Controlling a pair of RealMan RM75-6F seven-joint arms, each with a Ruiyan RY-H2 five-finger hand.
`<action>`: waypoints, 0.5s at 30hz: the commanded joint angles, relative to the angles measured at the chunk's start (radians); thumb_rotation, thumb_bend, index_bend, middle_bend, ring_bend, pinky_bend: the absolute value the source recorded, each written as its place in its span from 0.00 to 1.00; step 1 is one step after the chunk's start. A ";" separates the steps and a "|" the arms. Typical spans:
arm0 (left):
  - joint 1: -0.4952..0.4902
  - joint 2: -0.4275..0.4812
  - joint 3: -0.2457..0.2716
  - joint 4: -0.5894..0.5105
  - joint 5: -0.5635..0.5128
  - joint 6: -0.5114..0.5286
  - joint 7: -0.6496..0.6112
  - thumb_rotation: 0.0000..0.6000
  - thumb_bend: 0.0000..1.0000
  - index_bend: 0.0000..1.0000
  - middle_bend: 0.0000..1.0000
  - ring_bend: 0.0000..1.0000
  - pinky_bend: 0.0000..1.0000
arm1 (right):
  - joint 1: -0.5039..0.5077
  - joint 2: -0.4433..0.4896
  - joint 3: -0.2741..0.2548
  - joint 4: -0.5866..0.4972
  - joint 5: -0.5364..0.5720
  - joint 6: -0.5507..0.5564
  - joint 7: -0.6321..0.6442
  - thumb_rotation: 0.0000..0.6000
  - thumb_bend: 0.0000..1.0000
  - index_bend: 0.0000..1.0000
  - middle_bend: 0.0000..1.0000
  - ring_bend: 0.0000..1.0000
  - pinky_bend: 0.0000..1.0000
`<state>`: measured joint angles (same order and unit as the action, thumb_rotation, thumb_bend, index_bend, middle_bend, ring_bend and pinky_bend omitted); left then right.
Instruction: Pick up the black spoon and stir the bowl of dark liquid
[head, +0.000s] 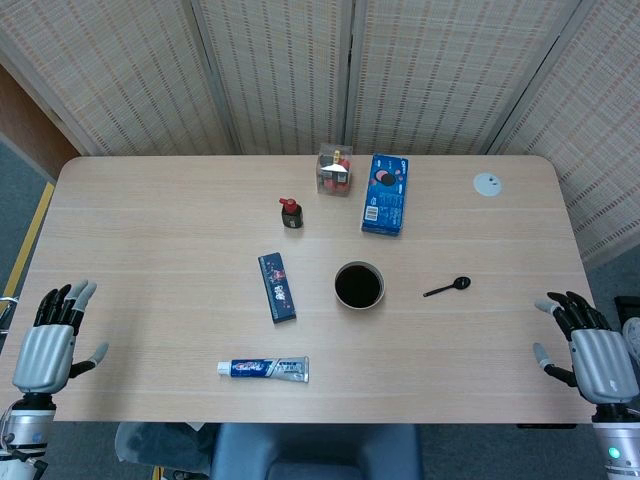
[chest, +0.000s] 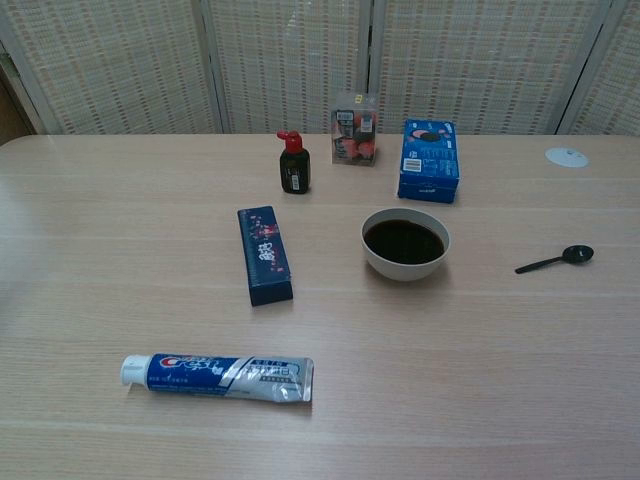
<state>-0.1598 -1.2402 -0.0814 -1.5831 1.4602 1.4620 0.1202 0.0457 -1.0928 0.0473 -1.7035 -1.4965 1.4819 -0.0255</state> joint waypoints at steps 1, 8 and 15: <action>-0.001 0.000 -0.001 -0.002 0.000 -0.001 0.001 1.00 0.24 0.04 0.00 0.00 0.00 | 0.000 0.002 0.000 -0.002 0.000 0.000 0.000 1.00 0.33 0.24 0.16 0.09 0.19; 0.002 0.001 0.004 -0.008 -0.001 -0.001 0.002 1.00 0.24 0.05 0.00 0.00 0.00 | 0.004 0.009 0.004 -0.006 -0.010 0.003 0.017 1.00 0.33 0.24 0.16 0.09 0.19; 0.005 0.003 0.005 -0.009 -0.005 0.001 0.001 1.00 0.24 0.05 0.00 0.00 0.00 | 0.019 0.014 0.013 -0.008 -0.026 0.000 0.039 1.00 0.33 0.24 0.19 0.09 0.19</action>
<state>-0.1542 -1.2371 -0.0766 -1.5921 1.4549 1.4625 0.1210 0.0630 -1.0797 0.0596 -1.7108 -1.5217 1.4834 0.0129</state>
